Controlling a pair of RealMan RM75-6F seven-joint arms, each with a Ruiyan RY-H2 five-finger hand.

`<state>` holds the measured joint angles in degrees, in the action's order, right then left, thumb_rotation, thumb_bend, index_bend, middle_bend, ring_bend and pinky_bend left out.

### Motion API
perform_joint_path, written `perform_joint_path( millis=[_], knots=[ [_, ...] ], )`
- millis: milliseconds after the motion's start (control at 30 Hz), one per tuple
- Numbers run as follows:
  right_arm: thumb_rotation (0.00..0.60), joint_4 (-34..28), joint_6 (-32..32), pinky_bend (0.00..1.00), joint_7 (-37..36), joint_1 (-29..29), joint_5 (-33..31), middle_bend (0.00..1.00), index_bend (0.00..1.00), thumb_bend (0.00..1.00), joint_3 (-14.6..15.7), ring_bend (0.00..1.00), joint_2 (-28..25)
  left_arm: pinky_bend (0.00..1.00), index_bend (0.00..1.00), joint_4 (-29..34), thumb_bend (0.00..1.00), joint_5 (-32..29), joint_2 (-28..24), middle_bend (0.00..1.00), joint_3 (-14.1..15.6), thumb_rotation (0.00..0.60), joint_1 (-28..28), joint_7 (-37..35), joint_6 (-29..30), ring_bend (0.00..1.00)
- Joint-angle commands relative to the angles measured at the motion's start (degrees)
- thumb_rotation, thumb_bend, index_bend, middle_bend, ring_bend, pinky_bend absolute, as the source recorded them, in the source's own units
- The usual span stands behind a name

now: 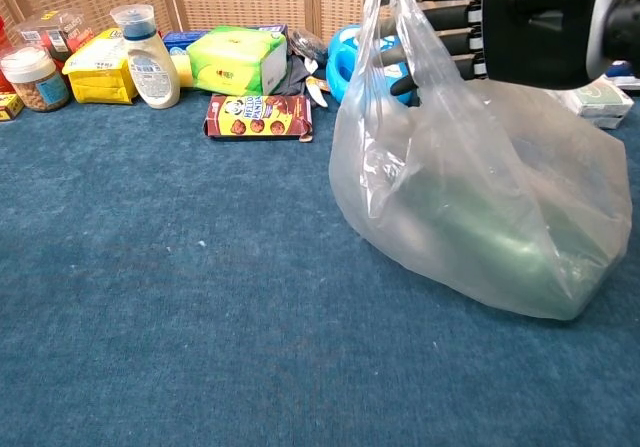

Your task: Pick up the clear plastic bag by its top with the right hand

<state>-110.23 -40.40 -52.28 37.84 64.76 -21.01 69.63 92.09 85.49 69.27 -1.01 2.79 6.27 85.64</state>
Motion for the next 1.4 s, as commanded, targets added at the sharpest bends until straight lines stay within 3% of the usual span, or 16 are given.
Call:
perform_joint_path(
  millis=[33,433,800,1167,1300,1400],
  knots=[
    [0.052,-0.80,0.48,0.38,-0.69,-0.18,-1.10,0.27,0.22,0.35,-0.47,0.27,-0.42,0.20,0.54,-0.05,0.17,0.05,0.13,0.50,0.03,0.002,0.07,0.02,-0.09,0.41],
    [0.056,-0.38,-2.62,0.38,-4.88,0.03,-7.38,0.28,0.22,0.36,-5.24,0.28,5.10,0.20,0.54,-0.30,0.17,-0.18,0.07,0.50,0.11,0.001,-0.12,-0.19,-0.01,0.41],
    [0.054,0.94,-8.06,0.34,0.30,1.00,-12.26,0.29,0.22,0.36,-8.55,0.28,7.94,0.20,0.54,-0.41,0.17,0.22,0.17,0.50,0.25,0.002,-0.17,-0.42,0.14,0.41],
    [0.058,6.48,-12.17,0.32,6.20,1.70,-10.57,0.30,0.22,0.37,-8.03,0.27,11.81,0.20,0.54,0.00,0.17,0.51,-0.09,0.50,0.54,0.002,-0.44,-0.25,0.45,0.41],
    [0.055,5.44,-12.05,0.38,3.78,1.08,-11.81,0.31,0.23,0.37,-9.32,0.29,12.76,0.20,0.54,0.13,0.17,0.52,-0.17,0.50,0.55,0.006,-0.50,-0.22,0.53,0.41],
    [0.055,2.49,-10.42,0.47,1.21,0.48,-15.04,0.35,0.25,0.37,-10.77,0.37,12.29,0.20,0.54,0.12,0.17,0.49,-0.13,0.50,0.55,0.004,-0.45,-0.10,0.39,0.41]
  ],
)
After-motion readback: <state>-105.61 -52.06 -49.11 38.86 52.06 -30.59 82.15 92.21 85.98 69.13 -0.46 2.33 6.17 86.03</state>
